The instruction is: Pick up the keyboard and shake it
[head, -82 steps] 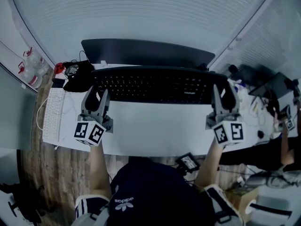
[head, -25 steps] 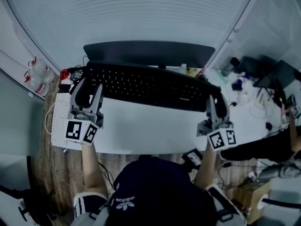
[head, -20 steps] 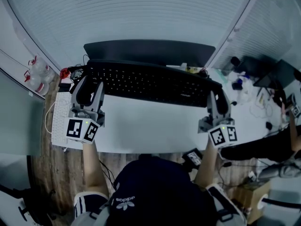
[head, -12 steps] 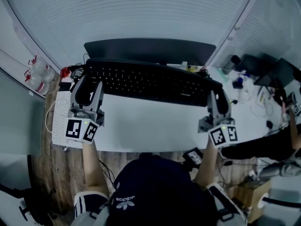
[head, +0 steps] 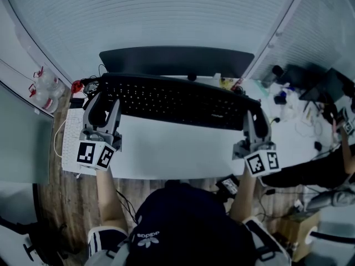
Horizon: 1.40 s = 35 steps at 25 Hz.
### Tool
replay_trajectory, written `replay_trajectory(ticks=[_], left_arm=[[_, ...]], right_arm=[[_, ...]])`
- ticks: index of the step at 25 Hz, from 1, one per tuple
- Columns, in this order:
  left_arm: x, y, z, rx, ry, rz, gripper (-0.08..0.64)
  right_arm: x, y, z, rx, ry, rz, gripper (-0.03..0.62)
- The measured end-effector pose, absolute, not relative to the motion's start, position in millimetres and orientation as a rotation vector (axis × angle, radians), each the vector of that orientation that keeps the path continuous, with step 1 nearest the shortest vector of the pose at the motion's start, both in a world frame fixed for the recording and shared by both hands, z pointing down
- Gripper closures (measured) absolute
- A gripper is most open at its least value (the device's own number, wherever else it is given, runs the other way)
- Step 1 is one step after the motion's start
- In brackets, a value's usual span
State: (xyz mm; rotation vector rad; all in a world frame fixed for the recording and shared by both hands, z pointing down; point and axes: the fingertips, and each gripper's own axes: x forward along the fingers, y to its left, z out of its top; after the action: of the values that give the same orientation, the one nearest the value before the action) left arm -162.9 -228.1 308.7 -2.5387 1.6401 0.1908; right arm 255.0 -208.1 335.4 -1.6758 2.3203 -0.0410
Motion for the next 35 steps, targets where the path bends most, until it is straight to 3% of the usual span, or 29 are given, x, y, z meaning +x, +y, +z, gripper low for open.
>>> replay_trajectory(ticks=[35], left_arm=[[-164.5, -234.7, 321.0, -2.584, 1.642, 0.215, 0.341]], right_arm=[[258.1, -212.5, 349.7, -1.683, 2.324, -0.086, 0.407]])
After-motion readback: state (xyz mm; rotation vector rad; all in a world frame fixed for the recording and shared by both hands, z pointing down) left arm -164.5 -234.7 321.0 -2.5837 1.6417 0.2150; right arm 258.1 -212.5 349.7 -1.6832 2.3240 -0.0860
